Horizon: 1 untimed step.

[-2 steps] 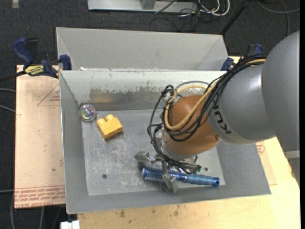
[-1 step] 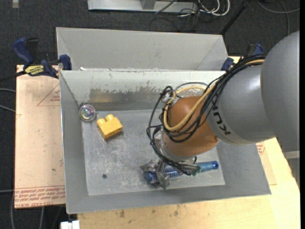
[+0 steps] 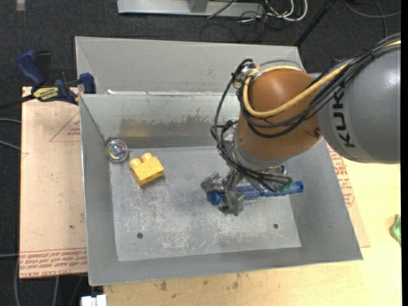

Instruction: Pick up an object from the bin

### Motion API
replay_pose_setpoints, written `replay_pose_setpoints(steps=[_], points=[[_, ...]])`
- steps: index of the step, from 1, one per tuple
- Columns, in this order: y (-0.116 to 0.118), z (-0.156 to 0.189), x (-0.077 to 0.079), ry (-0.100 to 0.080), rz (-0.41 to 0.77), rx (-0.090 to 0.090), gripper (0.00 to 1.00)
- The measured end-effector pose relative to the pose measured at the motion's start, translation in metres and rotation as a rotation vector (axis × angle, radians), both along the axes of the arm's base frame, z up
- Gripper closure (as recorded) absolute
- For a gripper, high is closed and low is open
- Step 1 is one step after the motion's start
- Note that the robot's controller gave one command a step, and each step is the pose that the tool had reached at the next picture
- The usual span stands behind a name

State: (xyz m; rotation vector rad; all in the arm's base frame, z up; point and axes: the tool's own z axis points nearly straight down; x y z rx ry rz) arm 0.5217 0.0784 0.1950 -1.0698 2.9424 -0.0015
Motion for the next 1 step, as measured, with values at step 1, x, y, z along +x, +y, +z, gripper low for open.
replay_pose_setpoints(steps=[1], points=[[0.0053,0.1189,0.0064,0.000,0.017,0.000,1.00]])
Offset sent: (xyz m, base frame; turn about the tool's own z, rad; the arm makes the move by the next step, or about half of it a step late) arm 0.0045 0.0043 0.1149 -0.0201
